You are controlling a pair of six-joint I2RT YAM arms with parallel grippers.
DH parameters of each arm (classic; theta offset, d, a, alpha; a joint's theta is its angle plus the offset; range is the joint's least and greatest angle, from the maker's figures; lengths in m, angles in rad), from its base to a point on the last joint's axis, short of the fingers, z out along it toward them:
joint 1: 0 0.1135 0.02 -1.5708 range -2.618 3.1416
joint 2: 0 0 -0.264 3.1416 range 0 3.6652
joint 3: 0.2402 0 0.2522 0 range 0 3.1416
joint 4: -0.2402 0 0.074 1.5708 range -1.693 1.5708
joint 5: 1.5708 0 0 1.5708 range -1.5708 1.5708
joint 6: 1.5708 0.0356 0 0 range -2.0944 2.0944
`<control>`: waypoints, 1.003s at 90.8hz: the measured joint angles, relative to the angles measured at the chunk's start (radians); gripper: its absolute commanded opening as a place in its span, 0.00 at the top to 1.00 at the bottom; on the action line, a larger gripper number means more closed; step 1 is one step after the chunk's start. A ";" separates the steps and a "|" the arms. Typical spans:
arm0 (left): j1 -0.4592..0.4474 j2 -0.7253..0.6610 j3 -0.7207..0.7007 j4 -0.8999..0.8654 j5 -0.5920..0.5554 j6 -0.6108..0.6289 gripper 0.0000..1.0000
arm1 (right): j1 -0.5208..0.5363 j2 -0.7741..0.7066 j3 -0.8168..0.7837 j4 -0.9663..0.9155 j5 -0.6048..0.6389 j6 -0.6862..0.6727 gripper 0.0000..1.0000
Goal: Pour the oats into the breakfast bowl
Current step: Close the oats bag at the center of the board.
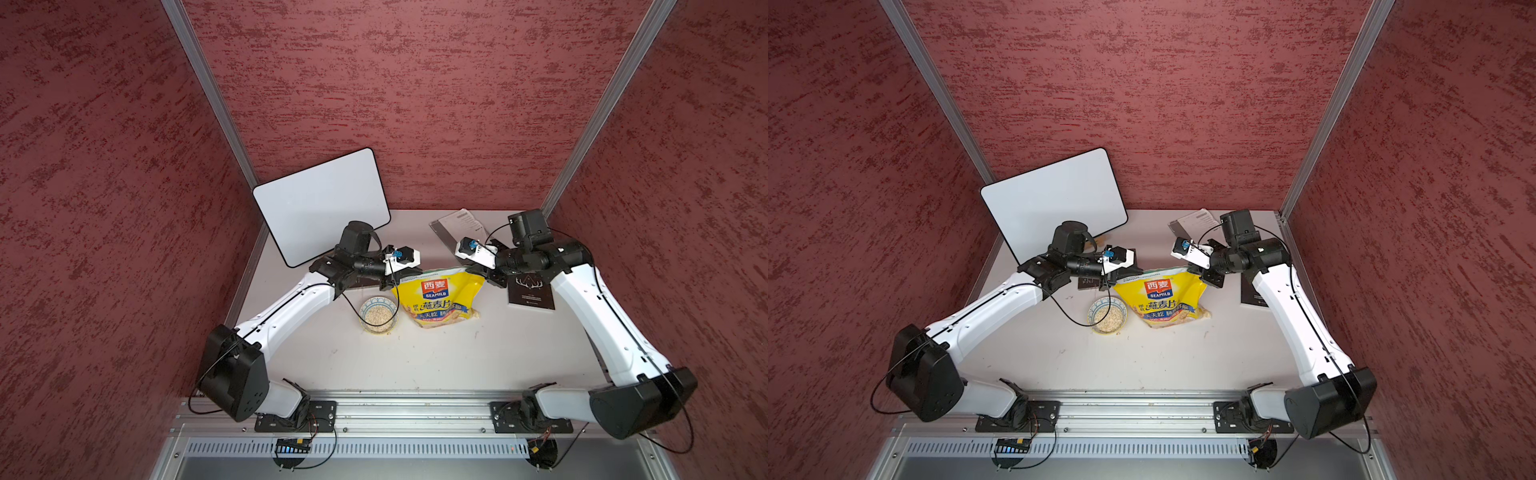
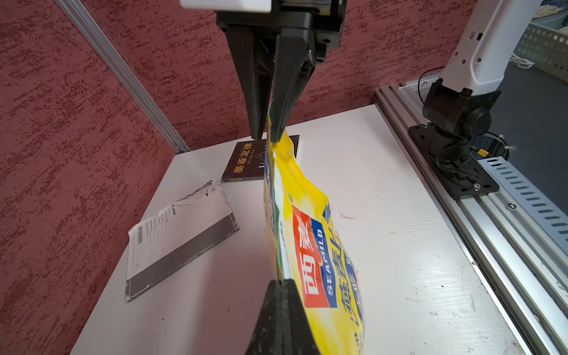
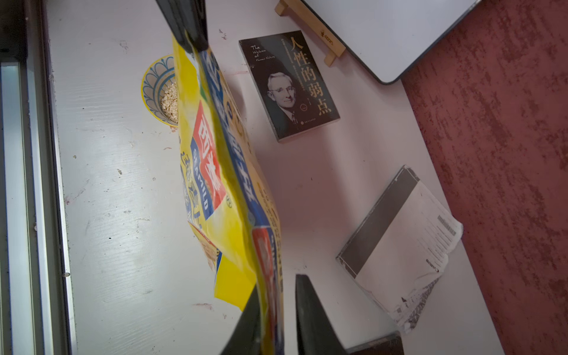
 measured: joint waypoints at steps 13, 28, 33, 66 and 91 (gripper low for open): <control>0.000 -0.001 0.000 -0.006 0.000 0.002 0.85 | -0.005 -0.005 0.000 -0.001 0.004 -0.008 0.94; 0.000 -0.012 0.001 -0.021 -0.007 0.004 0.40 | -0.008 -0.008 0.000 -0.002 0.010 -0.002 0.96; -0.002 -0.014 0.001 -0.027 -0.011 0.006 0.37 | -0.008 -0.008 -0.001 -0.002 0.010 -0.001 0.95; -0.029 0.003 0.010 -0.055 -0.094 0.045 0.81 | -0.008 -0.020 -0.010 -0.003 0.010 0.000 0.93; -0.035 0.011 0.027 -0.074 -0.116 0.048 0.94 | -0.009 -0.033 -0.021 0.006 0.010 0.006 0.75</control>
